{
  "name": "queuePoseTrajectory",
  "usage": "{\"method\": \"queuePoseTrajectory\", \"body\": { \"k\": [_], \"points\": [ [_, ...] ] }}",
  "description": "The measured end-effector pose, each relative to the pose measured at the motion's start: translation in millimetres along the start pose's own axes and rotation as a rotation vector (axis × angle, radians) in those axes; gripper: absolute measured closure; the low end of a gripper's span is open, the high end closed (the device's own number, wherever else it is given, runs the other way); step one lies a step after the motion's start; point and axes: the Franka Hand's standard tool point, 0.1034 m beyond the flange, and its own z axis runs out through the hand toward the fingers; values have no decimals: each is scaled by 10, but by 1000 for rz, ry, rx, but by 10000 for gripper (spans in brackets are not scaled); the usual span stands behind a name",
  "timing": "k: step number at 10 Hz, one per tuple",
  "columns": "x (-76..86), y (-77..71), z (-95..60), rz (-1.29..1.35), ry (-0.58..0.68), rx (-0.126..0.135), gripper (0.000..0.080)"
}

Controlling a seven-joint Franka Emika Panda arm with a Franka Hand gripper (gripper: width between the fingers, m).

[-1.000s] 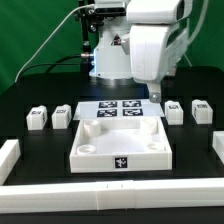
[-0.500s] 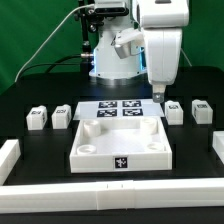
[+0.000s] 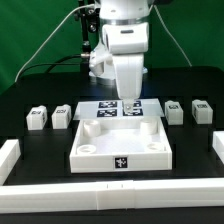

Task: Assemble one leg

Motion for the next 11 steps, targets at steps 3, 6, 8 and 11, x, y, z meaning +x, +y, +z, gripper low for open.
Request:
{"method": "queuePoseTrajectory", "body": {
  "k": [3,6,8,11],
  "points": [
    [-107,-2,265,35,17,17,150],
    [-125,32,406,46,26,30,150],
    [-127,27,409,47,26,31,245],
    [-127,25,411,47,26,32,581]
  ]
}}
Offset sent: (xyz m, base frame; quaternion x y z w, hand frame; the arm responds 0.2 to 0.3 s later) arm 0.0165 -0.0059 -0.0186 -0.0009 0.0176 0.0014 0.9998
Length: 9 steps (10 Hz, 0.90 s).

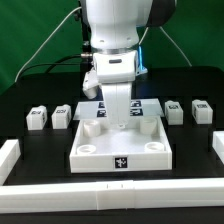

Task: Assemble one leg

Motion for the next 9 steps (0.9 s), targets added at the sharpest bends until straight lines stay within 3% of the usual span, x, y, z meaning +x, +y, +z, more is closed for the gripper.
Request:
{"method": "queuePoseTrajectory", "body": {
  "k": [1,9],
  "points": [
    [0,0,0,0,0,0,711],
    [2,32,-17,0,0,-11,735]
  ]
}}
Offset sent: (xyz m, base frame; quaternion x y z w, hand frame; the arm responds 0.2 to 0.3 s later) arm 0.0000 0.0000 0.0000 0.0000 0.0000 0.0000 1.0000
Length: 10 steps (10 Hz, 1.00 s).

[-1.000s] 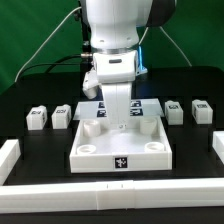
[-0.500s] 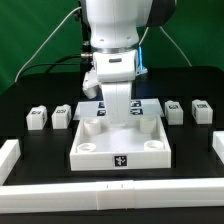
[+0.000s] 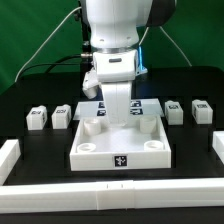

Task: Assemble one leg

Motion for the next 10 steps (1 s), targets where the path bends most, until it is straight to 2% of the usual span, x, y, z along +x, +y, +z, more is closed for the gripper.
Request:
{"method": "queuePoseTrajectory", "body": {
  "k": [1,2,4,6,10],
  "points": [
    [47,91,-46,-5,-1,-6,735],
    [174,229,-96,2,3,-19,736],
    [458,402,-106,0,20,-38,736],
    [660,552,-82,-8,39,-52,736],
    [835,725,-67,-14,58,-66,736]
  ]
}}
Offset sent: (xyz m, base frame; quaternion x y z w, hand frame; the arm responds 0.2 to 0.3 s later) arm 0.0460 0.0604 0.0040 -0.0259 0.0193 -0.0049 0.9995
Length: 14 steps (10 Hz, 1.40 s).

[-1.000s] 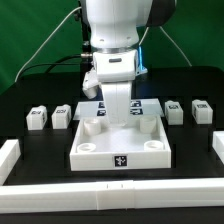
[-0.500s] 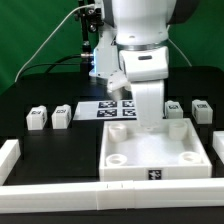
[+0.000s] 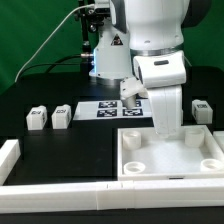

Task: Assemble one leg

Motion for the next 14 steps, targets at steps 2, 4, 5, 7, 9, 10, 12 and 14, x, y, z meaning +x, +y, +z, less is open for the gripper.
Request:
{"method": "queuePoseTrajectory", "body": {
  "k": [2,4,5,7,9,10,12,14],
  "points": [
    [33,63,23,-2,5,-3,736],
    [33,62,23,4,5,-4,736],
    [32,59,25,3,6,-13,736],
    [25,59,28,4,6,-12,527],
    [19,59,29,6,6,-12,316],
    [17,59,29,6,6,-12,204],
    [13,60,29,7,6,-12,167],
    [10,60,29,7,6,-12,153]
  ]
}}
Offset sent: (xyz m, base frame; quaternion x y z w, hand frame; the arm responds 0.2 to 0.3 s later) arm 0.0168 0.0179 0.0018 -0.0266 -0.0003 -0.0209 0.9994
